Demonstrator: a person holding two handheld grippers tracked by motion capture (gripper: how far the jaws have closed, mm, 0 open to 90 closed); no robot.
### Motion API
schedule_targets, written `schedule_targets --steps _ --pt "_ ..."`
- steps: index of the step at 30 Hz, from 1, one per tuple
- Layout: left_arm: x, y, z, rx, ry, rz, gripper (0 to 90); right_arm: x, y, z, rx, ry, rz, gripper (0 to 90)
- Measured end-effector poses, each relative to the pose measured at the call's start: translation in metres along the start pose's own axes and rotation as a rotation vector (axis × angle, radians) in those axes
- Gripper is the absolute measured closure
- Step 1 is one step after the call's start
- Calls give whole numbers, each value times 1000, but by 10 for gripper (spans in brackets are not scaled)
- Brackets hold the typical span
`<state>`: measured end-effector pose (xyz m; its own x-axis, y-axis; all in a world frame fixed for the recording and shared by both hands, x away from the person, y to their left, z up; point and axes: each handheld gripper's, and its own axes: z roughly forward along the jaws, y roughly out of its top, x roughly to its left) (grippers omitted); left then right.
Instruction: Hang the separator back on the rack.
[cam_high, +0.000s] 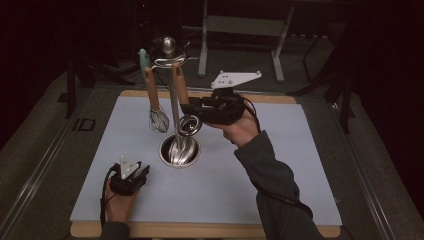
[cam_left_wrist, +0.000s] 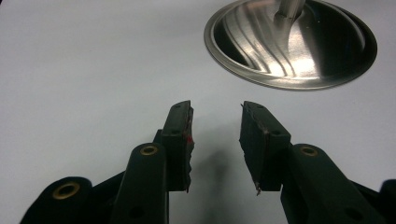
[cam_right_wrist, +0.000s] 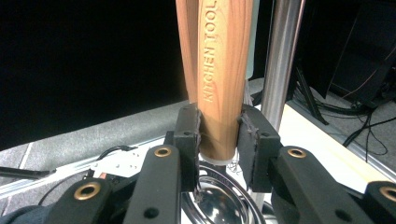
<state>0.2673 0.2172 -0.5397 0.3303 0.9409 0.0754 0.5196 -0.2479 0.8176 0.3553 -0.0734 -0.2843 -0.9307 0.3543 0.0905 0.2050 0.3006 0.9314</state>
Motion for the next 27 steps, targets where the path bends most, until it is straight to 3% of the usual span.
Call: schedule_targets --steps 27 --pt "0 0 0 2 -2 0 639 -6 -10 9 -2 4 13 707"
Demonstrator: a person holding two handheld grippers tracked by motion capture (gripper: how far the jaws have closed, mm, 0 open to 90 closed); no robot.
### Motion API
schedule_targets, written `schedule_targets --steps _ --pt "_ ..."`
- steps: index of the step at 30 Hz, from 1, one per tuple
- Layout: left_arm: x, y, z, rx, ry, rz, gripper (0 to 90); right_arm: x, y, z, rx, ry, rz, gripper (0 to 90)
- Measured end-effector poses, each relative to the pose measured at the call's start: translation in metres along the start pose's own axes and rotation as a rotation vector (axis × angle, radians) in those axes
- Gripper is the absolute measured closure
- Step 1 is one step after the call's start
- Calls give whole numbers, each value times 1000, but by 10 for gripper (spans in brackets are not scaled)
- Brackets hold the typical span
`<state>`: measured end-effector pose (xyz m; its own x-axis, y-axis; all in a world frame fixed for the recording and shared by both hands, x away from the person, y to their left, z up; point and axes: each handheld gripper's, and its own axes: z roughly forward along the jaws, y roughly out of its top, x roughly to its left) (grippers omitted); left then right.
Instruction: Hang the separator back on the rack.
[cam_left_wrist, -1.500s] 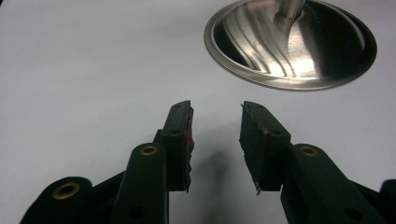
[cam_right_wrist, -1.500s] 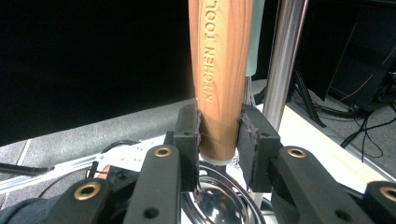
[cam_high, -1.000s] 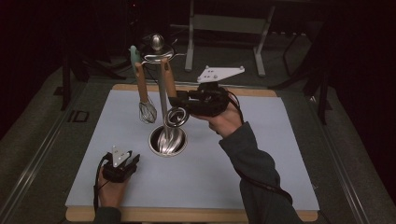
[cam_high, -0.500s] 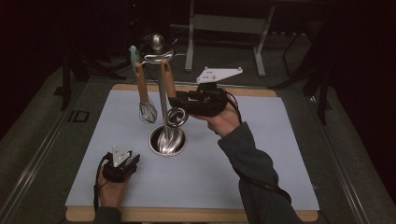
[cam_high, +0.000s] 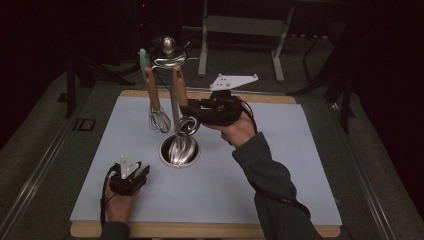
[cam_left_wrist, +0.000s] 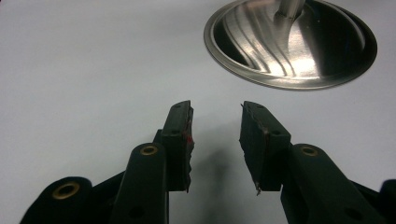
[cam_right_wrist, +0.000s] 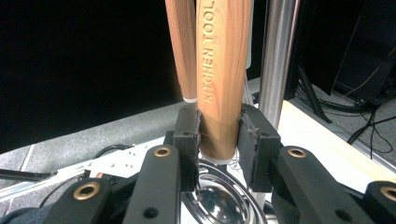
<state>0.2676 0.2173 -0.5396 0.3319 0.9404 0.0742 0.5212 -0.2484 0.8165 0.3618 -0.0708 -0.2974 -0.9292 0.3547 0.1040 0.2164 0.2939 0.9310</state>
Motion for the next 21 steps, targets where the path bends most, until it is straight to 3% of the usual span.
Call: schedule_targets --steps 21 --pt "0 0 0 1 0 -1 638 1 -4 -2 -2 -10 -7 680"
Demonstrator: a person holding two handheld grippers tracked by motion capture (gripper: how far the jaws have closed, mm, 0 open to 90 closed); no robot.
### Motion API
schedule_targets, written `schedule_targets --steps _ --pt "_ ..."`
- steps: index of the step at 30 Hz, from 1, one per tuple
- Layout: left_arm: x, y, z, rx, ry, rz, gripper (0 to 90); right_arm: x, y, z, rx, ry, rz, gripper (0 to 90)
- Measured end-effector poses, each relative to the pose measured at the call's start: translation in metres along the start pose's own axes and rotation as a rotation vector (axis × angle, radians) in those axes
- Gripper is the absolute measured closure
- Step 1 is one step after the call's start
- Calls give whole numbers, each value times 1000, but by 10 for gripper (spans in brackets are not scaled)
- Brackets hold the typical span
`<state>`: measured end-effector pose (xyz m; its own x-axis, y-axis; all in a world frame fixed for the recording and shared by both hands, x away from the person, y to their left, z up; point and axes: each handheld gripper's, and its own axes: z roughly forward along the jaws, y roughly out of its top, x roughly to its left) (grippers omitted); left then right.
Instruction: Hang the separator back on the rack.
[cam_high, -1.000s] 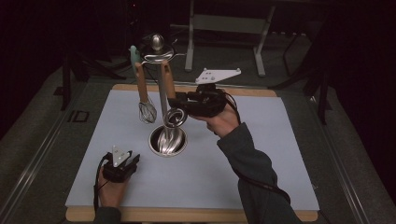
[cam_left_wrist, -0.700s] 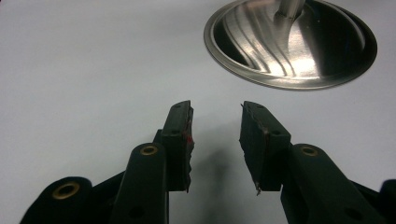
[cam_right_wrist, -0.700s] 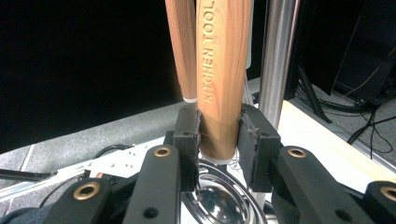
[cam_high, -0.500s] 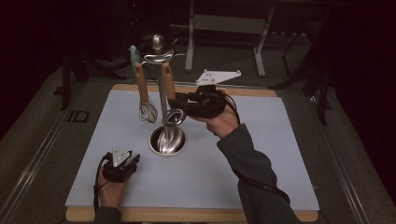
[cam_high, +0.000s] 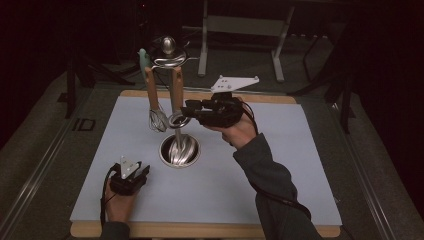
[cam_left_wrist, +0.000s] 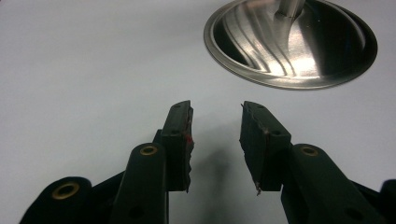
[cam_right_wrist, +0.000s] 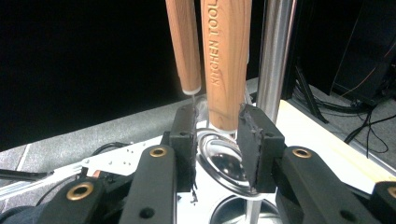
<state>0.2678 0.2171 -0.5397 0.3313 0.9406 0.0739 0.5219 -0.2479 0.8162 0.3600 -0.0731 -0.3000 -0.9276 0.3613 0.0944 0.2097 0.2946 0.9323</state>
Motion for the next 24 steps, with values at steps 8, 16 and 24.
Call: schedule_targets --steps 8,16,24 --pt "0 0 0 1 -1 1 638 2 -1 -4 7 2 -11 689" --pt "0 0 0 1 1 1 637 2 -3 -9 24 -12 -26 690" --pt "0 0 0 1 0 0 636 -6 -16 -13 78 -41 2 684"
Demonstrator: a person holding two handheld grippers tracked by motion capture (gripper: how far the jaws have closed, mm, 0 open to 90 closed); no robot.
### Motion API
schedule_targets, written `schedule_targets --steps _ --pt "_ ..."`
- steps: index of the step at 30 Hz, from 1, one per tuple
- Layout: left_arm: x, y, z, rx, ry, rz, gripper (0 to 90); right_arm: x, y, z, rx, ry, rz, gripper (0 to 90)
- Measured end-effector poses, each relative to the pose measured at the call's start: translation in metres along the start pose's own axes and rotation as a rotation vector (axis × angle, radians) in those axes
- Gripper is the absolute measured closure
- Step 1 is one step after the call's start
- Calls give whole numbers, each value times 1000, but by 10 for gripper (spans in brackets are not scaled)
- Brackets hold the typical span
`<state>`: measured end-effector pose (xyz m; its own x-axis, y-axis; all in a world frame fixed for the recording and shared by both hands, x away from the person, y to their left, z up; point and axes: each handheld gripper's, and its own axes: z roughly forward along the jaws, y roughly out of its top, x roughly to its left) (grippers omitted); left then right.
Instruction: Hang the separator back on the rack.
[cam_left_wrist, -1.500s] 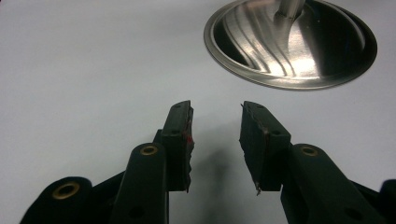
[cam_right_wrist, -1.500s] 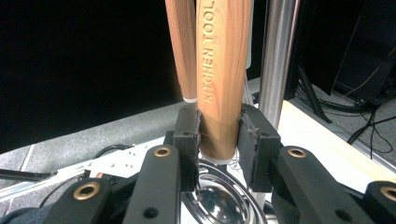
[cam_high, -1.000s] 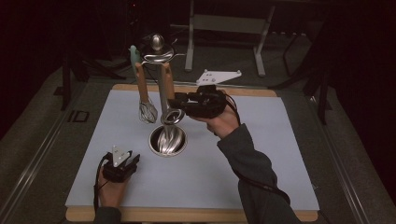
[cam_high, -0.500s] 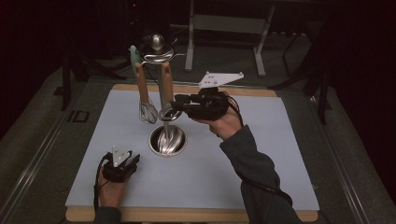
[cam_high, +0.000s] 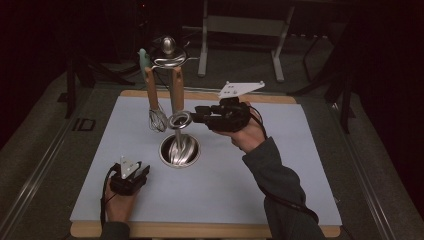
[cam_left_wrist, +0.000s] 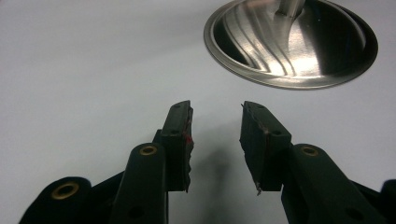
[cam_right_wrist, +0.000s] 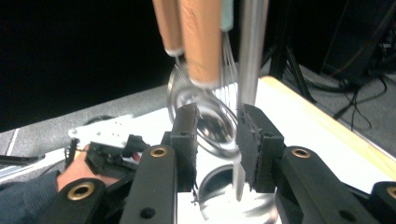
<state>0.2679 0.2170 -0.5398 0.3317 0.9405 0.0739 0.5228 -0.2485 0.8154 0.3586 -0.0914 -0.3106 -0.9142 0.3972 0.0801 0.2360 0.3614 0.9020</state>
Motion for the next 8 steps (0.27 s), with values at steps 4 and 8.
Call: schedule_targets --steps 4,8 --pt "0 0 0 6 0 0 633 -8 -13 -2 27 -15 22 683" --pt "0 0 1 9 1 -1 631 -15 -24 -6 41 -27 45 678"
